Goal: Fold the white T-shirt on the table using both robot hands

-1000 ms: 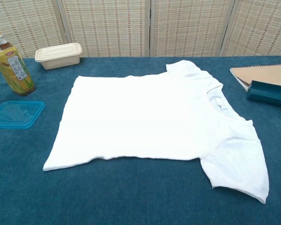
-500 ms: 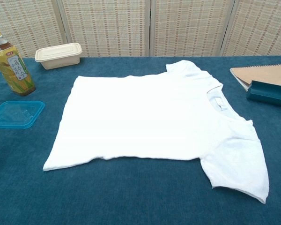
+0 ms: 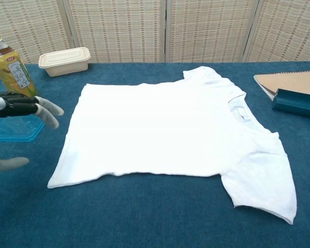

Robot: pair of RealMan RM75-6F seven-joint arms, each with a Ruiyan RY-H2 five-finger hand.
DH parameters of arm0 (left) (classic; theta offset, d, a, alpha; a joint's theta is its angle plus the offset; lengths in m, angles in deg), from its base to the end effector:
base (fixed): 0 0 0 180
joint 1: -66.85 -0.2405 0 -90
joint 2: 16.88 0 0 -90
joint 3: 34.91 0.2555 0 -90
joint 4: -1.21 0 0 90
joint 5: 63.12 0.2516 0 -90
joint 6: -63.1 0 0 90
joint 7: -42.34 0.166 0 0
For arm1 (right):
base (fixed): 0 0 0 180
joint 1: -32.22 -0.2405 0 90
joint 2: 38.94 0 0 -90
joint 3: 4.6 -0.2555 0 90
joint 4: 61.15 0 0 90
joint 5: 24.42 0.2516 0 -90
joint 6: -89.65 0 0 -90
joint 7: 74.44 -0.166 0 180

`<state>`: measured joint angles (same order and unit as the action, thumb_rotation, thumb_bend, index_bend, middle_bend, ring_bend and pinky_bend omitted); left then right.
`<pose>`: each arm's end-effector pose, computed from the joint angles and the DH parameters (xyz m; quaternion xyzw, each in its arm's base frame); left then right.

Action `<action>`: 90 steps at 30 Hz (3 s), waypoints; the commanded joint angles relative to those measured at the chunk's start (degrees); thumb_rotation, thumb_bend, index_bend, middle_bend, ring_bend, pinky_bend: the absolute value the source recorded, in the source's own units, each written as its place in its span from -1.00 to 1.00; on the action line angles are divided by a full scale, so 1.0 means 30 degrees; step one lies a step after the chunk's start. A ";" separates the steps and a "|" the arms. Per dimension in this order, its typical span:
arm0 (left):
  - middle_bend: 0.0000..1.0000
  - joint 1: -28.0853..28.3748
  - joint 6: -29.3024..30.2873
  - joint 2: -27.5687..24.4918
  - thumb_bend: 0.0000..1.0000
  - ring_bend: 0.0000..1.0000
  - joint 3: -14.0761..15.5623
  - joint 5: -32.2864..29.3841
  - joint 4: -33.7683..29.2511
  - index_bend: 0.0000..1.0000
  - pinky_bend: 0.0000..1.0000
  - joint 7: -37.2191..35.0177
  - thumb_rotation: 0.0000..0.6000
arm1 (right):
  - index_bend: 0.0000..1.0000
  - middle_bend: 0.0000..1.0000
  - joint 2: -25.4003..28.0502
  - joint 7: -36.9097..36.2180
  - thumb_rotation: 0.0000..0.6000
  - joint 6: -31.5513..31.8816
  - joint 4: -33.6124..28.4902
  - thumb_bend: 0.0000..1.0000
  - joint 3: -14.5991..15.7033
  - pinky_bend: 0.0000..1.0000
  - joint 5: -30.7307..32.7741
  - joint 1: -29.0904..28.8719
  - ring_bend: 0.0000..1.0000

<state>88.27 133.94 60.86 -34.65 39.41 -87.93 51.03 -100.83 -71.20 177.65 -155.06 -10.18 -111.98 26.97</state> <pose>-0.2110 0.2457 -0.0117 -0.7815 -0.2727 -0.4192 0.3730 -0.3104 -0.2193 0.1443 0.5963 -0.3298 0.4070 0.6083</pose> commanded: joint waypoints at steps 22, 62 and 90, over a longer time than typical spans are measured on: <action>-0.61 0.1962 -0.3037 0.3705 -0.45 -0.56 0.0009 -0.2373 0.1882 -0.23 -0.70 0.2950 1.00 | -0.09 -0.25 -0.0051 -0.0454 1.00 0.0163 0.0366 -0.49 0.0121 -0.25 0.0166 0.0342 -0.40; -0.60 0.1977 -0.3026 0.3960 -0.45 -0.56 0.0361 -0.4629 0.3116 0.00 -0.70 0.3782 1.00 | -0.09 -0.25 -0.0140 -0.0751 1.00 0.0172 0.0590 -0.49 0.0128 -0.24 0.0258 0.0514 -0.40; -0.48 0.2499 -0.2954 0.3918 0.18 -0.55 0.0101 -0.4872 0.2749 0.49 -0.70 0.2670 1.00 | -0.09 -0.25 -0.0097 -0.1807 1.00 -0.2017 0.0638 -0.49 0.1273 -0.24 -0.2343 -0.0962 -0.40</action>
<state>95.70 125.13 72.73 -34.33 24.86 -79.52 58.91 -101.12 -75.50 173.92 -153.13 -7.87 -116.07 25.90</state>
